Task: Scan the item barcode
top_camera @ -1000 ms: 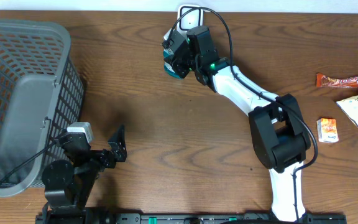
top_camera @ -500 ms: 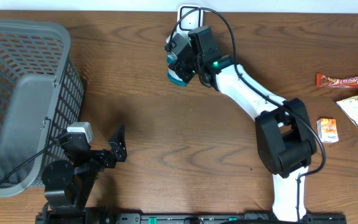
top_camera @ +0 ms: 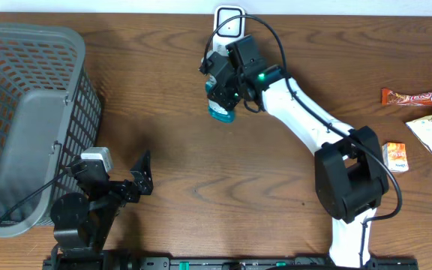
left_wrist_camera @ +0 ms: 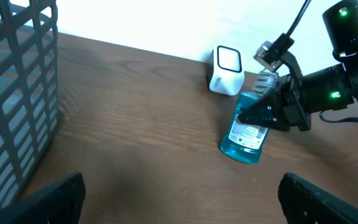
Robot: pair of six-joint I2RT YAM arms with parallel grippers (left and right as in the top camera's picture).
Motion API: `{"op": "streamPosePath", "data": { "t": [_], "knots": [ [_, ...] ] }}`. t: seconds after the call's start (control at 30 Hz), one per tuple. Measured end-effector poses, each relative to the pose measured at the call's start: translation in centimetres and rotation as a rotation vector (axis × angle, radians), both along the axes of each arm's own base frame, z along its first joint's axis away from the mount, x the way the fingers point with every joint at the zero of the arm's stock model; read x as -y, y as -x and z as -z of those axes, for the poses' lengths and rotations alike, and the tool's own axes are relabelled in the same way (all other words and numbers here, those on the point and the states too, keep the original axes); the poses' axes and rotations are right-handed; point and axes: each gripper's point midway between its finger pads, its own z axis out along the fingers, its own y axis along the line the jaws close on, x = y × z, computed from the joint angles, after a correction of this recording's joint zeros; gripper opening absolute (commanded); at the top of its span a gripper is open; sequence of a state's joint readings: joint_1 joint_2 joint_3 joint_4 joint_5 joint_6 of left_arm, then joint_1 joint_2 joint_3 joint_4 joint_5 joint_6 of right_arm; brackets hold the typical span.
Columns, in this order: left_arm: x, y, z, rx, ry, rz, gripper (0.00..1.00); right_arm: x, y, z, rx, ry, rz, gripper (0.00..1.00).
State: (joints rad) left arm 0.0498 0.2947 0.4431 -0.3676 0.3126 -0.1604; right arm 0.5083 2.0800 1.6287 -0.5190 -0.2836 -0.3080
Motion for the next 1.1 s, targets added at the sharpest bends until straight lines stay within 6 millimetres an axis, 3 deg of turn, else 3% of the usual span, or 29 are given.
{"op": "streamPosePath", "data": {
  "t": [0.27, 0.57, 0.9, 1.1],
  "knots": [
    [0.00, 0.00, -0.01, 0.000, 0.000, 0.000, 0.99, -0.77, 0.13, -0.23, 0.015, -0.008, -0.014, 0.64],
    [0.00, 0.00, 0.00, 0.000, 0.000, 0.000, 0.99, -1.14, -0.61, -0.83, 0.053, -0.027, -0.011, 0.72],
    [0.00, 0.00, -0.01, 0.000, 0.000, 0.000, 0.99, -1.17, -0.77, -0.93, 0.061, -0.029, -0.010, 0.73],
    [0.00, 0.00, 0.00, 0.000, 0.000, 0.000, 0.99, -1.15, -0.75, -0.90, 0.060, -0.028, -0.010, 0.58]
  ]
}}
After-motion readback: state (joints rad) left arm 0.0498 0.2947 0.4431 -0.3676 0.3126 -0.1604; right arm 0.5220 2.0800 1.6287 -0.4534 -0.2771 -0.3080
